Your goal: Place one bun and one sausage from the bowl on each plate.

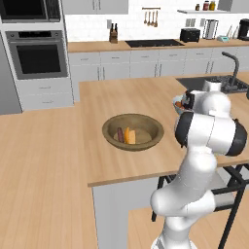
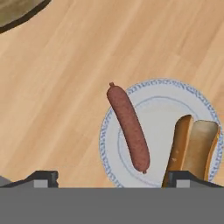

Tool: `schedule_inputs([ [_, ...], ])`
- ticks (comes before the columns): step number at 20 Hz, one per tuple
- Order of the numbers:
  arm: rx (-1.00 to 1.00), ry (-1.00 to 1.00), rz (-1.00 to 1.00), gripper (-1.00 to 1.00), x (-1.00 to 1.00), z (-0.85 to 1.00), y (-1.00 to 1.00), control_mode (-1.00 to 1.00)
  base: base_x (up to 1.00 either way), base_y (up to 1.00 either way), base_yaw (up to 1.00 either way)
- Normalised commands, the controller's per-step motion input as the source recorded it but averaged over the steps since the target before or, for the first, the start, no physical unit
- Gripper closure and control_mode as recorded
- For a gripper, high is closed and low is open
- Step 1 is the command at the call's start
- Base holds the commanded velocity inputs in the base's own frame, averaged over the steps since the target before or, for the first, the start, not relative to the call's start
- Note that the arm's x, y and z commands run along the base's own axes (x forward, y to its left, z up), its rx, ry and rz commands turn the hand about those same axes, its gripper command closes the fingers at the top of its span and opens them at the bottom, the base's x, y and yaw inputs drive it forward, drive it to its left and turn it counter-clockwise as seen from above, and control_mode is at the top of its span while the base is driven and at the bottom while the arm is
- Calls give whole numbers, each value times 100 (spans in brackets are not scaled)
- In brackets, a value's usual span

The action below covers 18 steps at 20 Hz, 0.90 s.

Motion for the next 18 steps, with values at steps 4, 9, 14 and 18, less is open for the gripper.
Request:
schedule_inputs([
  [4,1,-31,2,-100,-67,77,97,-100,0,0,0],
  [9,0,-38,-15,-100,-46,63,100,-100,0,0,0],
  [14,14,-9,-48,-100,-41,53,100,-100,0,0,0],
  [18,14,10,-46,-100,-22,84,94,-100,0,0,0],
])
